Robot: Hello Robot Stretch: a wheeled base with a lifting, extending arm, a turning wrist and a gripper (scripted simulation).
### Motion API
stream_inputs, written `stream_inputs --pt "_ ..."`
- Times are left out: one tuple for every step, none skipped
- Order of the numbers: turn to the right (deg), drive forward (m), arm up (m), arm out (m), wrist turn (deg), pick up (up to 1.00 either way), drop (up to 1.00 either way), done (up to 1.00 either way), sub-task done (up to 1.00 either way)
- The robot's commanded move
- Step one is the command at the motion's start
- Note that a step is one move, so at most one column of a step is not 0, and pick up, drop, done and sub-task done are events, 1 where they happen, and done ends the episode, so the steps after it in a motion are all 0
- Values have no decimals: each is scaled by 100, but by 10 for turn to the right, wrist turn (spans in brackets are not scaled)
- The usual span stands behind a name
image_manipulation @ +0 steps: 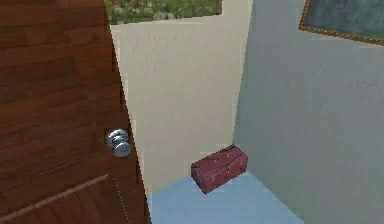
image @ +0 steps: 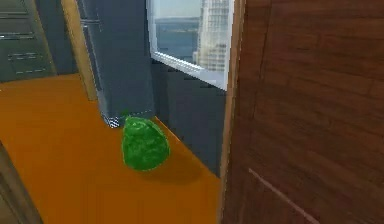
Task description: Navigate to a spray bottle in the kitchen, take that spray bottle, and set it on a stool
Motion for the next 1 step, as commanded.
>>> stream_inputs --pt "0 55 0 0 0 0 0 0 0"
